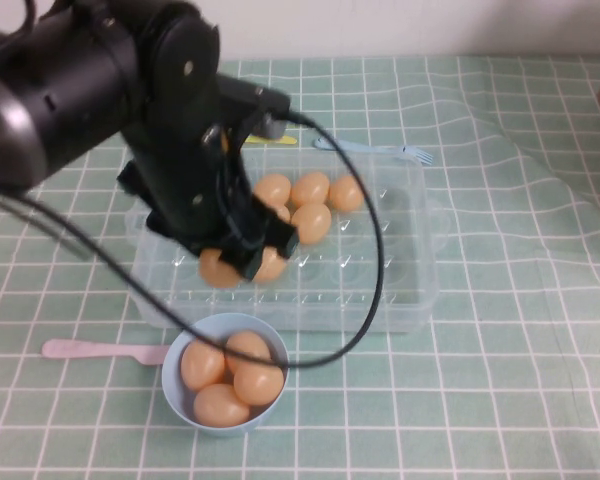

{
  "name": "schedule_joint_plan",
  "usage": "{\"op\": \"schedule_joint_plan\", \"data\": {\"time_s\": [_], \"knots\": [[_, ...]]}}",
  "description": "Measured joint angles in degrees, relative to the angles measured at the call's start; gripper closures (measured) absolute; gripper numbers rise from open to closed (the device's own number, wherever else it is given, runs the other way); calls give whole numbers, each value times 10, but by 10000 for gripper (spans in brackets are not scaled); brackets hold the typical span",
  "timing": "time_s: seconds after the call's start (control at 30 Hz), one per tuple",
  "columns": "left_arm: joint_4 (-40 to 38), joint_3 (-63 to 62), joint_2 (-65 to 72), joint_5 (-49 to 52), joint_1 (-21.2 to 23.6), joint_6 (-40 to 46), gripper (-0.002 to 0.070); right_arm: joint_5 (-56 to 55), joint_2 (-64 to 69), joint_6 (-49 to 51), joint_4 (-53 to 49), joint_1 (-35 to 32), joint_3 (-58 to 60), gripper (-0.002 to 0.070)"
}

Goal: Take an egg out of the egg box
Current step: Place the egg in the bowl

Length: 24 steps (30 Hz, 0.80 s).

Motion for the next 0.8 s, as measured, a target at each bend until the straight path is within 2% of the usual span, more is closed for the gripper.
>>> {"op": "schedule_joint_plan", "data": {"time_s": [0.2, 0.33, 0.6, 0.8], "knots": [[1, 125, -42, 1, 0, 9, 316, 0, 0, 0, 0, 0, 0, 694], [1, 174, -42, -41, 0, 70, 316, 0, 0, 0, 0, 0, 0, 694], [1, 189, -34, -105, 0, 247, 317, 0, 0, 0, 0, 0, 0, 694], [-2, 189, -8, -141, 0, 285, 317, 0, 0, 0, 0, 0, 0, 694]]}}
